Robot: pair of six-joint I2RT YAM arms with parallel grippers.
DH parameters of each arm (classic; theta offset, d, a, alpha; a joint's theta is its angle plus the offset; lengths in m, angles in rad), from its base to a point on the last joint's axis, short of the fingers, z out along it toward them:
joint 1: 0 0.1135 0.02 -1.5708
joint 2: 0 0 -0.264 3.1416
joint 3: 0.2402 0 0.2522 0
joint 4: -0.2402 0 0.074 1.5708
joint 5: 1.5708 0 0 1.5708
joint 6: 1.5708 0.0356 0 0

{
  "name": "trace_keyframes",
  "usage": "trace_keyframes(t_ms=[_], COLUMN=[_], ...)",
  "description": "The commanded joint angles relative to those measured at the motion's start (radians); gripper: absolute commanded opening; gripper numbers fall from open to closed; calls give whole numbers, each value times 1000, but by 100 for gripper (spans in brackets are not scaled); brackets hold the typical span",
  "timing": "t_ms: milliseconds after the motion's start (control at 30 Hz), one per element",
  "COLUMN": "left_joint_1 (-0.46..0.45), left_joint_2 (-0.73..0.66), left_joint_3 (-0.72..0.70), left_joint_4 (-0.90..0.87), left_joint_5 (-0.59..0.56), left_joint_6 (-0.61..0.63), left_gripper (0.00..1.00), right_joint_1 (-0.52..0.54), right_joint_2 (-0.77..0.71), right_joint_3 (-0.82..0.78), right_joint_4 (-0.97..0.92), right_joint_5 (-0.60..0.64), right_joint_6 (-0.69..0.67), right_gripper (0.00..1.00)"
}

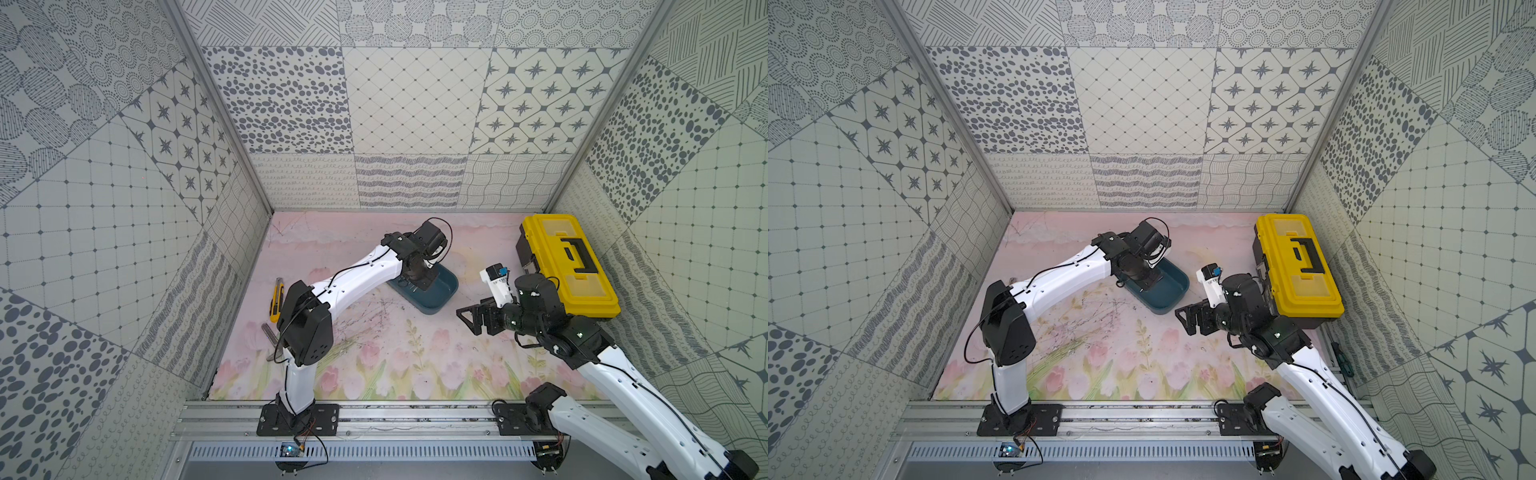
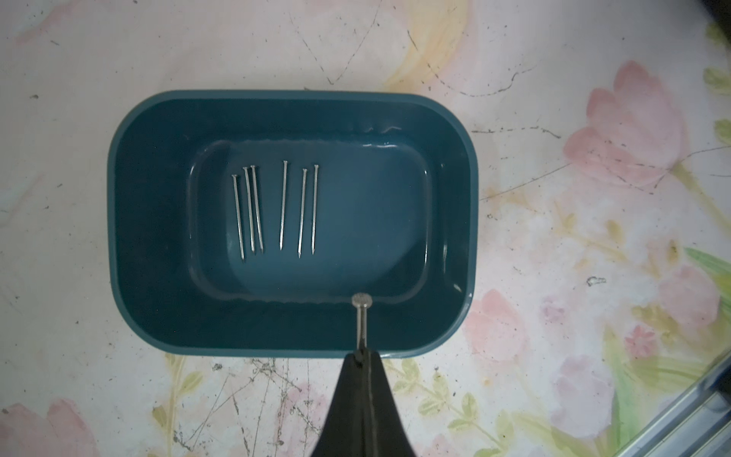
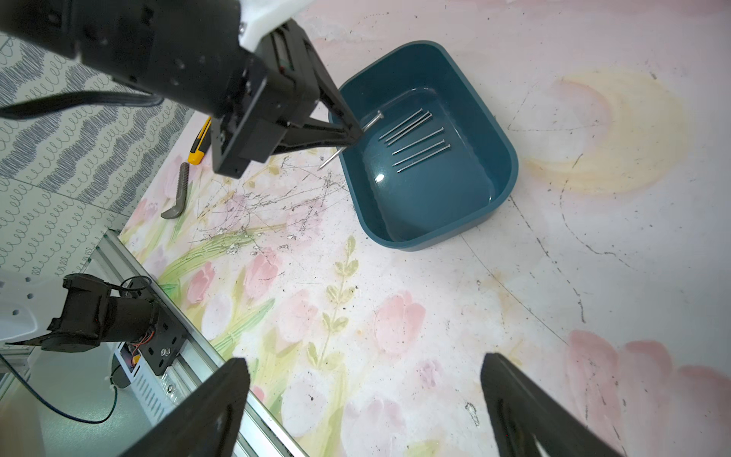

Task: Put the nails on the desktop into the storage box
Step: Place the nail in the storage box.

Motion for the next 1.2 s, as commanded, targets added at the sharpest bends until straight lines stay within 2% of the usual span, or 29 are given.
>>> trace_keyframes(t_ms=[0,267,1167], left_joint_1=[11,21,41], left_joint_2=[104,221,376], left_joint_3=[138,233,275], left_joint_4=[-84,-79,-52], left_joint_5=[44,69,88], left_joint_6=[72,66,41], left_gripper=[0,0,0], right_joint_1=[1,-8,-45], right_joint_2=[-23,-20,9], right_joint_3=[19,8,4], right_joint_4=[34,26,26], right_joint_5=[18,20,-22], right_joint_6=[-17,-26,-38], right_gripper=[97,97,97])
